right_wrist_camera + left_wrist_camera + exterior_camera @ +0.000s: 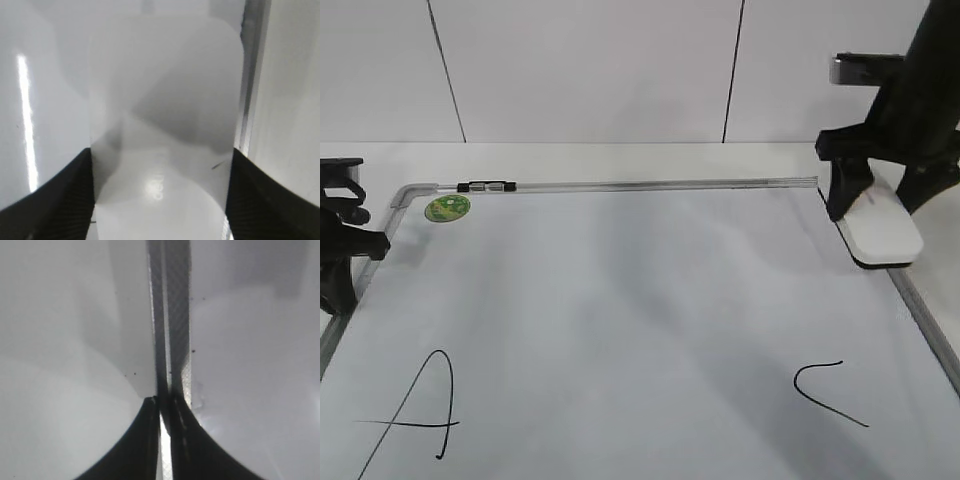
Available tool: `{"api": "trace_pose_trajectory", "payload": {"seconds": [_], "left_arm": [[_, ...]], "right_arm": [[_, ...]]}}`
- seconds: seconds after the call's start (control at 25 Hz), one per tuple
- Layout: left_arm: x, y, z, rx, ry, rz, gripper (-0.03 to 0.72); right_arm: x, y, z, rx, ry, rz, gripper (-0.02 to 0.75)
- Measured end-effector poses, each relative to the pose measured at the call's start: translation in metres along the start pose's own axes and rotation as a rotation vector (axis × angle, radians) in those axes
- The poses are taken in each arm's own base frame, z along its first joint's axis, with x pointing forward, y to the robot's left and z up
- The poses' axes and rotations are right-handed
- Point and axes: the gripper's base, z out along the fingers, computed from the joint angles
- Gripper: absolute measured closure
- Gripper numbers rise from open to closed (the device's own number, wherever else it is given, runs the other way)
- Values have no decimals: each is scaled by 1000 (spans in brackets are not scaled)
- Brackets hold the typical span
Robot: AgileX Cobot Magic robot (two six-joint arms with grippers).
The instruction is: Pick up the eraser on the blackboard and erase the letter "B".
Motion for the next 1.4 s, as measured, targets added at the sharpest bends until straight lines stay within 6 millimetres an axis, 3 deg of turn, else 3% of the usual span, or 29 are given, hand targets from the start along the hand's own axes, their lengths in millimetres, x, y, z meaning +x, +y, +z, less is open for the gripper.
{"api": "trace_pose_trajectory", "payload": {"seconds": [0.16, 0.44, 0.68, 1.2, 1.4], "left_arm": [[0, 0, 0, 1, 3, -1, 672], [0, 0, 0, 1, 5, -1, 671], [1, 0, 0, 3, 9, -2, 671], [1, 0, 0, 3, 9, -2, 671], [1, 0, 0, 3, 9, -2, 671]], "right_arm": [[13, -6, 11, 53, 53, -20, 206], [11, -24, 25, 82, 88, -8, 206], [10, -38, 30, -43, 97, -5, 206], [10, -38, 30, -68, 94, -20, 206], [8, -38, 41, -71, 122, -10, 206]]}}
